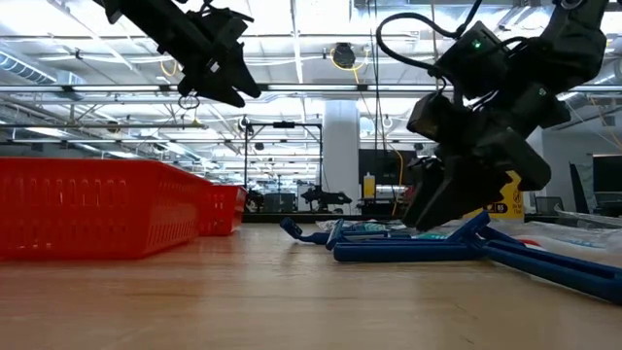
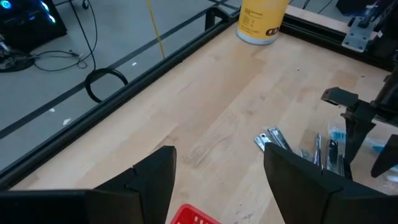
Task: Pick & Place Travel size toiletries
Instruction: Put the silver nail cutter into the top right red basket
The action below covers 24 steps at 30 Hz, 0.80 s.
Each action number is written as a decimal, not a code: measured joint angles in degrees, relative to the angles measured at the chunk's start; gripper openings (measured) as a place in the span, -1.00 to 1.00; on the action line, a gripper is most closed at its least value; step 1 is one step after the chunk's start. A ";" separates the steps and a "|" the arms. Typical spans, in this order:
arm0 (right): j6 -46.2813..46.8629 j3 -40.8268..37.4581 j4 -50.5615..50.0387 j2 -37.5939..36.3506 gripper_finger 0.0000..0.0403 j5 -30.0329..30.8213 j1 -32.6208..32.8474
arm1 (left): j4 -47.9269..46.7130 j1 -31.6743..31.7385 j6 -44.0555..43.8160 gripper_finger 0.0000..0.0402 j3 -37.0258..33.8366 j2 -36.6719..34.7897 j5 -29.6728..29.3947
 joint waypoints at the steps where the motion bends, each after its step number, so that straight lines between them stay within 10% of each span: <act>1: 0.01 0.00 0.22 0.52 -0.23 -0.02 -0.26 | 0.00 0.00 -0.02 0.19 0.00 0.00 -0.01; 15: -0.48 2.10 0.28 6.27 -0.36 -0.11 -2.41 | -0.56 0.00 -0.09 0.19 0.00 0.26 0.09; 24: -4.37 1.97 -1.55 4.65 -0.91 -0.31 -2.37 | -0.14 0.00 -0.08 0.19 -0.02 0.82 0.04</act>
